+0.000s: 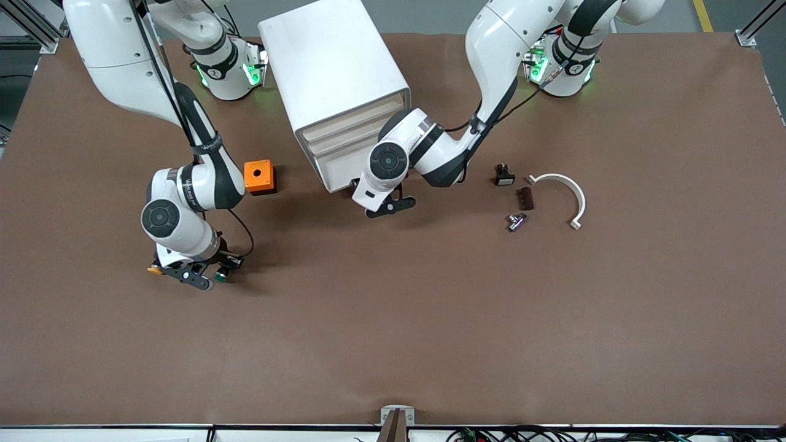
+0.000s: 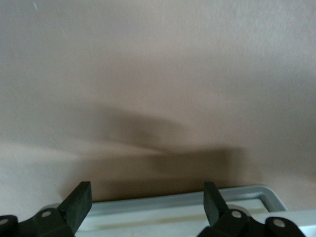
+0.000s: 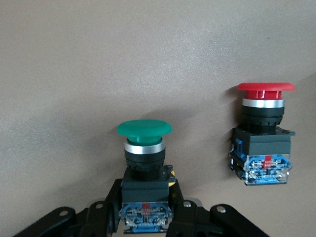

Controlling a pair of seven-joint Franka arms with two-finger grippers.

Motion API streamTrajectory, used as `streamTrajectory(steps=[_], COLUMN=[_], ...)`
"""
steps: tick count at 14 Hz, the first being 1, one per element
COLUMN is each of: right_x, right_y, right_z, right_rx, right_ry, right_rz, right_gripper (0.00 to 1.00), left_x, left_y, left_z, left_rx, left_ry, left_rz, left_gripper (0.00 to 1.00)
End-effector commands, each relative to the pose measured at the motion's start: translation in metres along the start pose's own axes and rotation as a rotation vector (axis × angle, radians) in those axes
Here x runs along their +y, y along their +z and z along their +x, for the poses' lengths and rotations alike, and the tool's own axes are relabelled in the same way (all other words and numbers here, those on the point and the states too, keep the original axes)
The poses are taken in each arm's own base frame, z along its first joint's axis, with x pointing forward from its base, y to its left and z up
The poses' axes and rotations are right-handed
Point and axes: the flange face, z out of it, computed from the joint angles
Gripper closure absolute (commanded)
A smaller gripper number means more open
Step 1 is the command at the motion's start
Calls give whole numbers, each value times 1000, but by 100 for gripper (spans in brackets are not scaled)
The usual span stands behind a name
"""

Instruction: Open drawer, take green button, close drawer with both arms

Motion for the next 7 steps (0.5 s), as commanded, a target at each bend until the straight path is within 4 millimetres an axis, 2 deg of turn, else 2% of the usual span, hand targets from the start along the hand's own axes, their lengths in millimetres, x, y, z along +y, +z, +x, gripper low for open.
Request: streamTrajectory(steps=[1, 3, 5, 7], right_x=[3, 1, -1, -2], right_y=[-3, -1, 1, 7], right_z=[5, 7, 10, 12], right_rx=[10, 12, 15, 12], right_ry=[-11, -11, -12, -13], right_rz=[4, 4, 5, 2], right_gripper=[100, 100, 100, 100], left_x=[4, 5, 10, 12], left_y=[1, 2, 6, 8], left_z=[-10, -13, -26, -31], left_rx=[-46, -51, -67, -76], left_ry=[-117, -156, -190, -201], left_rz=[-17, -16, -18, -17], left_gripper=[0, 0, 0, 0])
